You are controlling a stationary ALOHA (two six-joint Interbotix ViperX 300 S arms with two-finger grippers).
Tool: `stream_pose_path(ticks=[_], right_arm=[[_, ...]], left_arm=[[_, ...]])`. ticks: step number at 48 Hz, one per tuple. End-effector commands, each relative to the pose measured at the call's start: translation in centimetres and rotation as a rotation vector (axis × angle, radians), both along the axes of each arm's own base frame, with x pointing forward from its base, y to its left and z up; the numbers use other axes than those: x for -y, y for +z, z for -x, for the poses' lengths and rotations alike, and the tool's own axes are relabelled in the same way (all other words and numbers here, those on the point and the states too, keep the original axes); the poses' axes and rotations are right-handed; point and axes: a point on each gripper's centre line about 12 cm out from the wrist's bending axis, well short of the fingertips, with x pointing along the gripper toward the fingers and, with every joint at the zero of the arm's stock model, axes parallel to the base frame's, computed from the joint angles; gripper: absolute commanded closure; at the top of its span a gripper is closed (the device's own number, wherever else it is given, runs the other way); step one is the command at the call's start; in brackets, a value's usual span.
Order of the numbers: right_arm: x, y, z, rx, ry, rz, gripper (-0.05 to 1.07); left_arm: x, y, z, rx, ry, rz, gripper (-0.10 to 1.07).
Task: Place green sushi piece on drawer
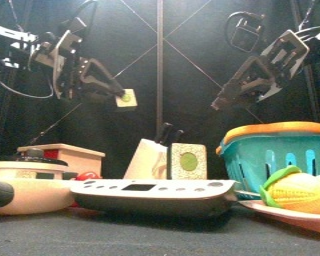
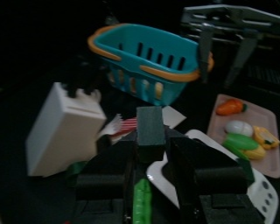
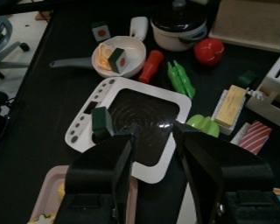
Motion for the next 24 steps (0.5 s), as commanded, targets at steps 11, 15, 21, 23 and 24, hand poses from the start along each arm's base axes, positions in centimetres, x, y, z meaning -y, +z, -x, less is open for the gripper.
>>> stream_pose_path(ticks=[11, 15, 21, 23, 24], right_arm=[[0.2, 0.6, -0.2, 0.020, -0.004, 0.003, 0.26], [0.3, 0.5, -0.1, 0.018, -0.009, 0.002, 0.26], [0.4, 0.5, -0.2, 0.018, -0.011, 0.000, 0.26], [0.4, 0.5, -0.2, 0.018, -0.011, 0.000, 0.26], [0.4, 0.6, -0.2, 0.020, -0.013, 0.001, 0.26]], left_arm=[[-5.7, -1.4, 5.2, -0.009, 0.265, 0.010, 0.43], [-6.7, -2.0, 6.2, -0.030, 0.323, 0.029, 0.43], [-7.4, -2.6, 6.8, -0.057, 0.357, 0.044, 0.43], [-7.6, -3.0, 7.1, -0.072, 0.368, 0.052, 0.43], [-7.7, -3.1, 7.2, -0.075, 0.373, 0.055, 0.43]])
